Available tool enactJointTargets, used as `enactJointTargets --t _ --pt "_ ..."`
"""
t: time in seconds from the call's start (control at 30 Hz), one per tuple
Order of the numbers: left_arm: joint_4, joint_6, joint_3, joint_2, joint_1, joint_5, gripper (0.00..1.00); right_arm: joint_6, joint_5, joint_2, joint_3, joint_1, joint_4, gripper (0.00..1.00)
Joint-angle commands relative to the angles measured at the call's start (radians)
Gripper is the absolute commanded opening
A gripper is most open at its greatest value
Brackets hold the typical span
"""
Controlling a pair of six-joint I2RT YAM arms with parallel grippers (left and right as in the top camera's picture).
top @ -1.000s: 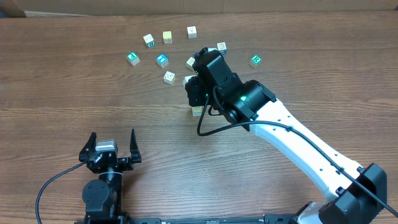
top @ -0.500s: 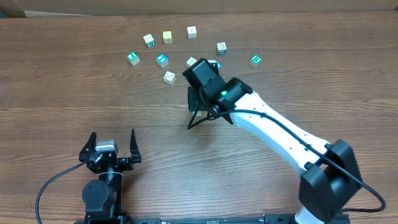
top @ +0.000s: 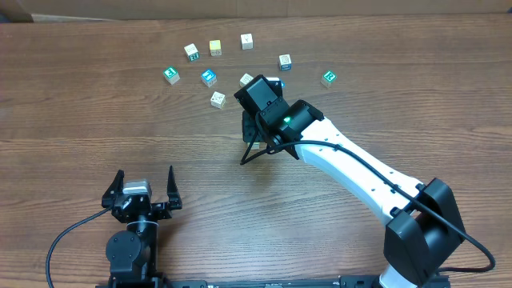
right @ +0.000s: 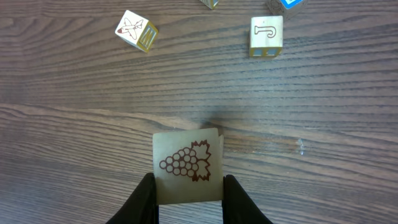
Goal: Form a tower
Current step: 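Carry the grape block with the right gripper over the stack, then lower the grape block onto the X block and open the right gripper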
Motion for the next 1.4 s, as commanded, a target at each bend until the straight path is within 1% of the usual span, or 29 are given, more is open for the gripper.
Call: enactJointTargets --t 0.0,0.1,0.33,0.7,1.37 --pt "-0.012 0.019 0.006 -0.01 -0.003 -0.013 1.0 0.022 0.018 -0.008 -0.003 0.009 0.006 0.21" --pt "-0.012 0.019 0.006 -0.01 -0.003 -0.013 1.0 0.052 0.018 -0.008 -0.003 0.009 0.002 0.21" --pt "-0.012 0.019 0.006 -0.01 -0.003 -0.013 1.0 0.06 0.024 -0.008 -0.003 0.017 -0.005 0.2" --pt "-0.012 0.019 0.006 -0.01 -0.003 -0.013 1.0 0.071 0.142 0.023 -0.006 0.057 0.001 0.2" --pt "-0.012 0.019 0.006 -0.01 -0.003 -0.013 1.0 0.082 0.141 0.048 -0.007 0.058 -0.005 0.2"
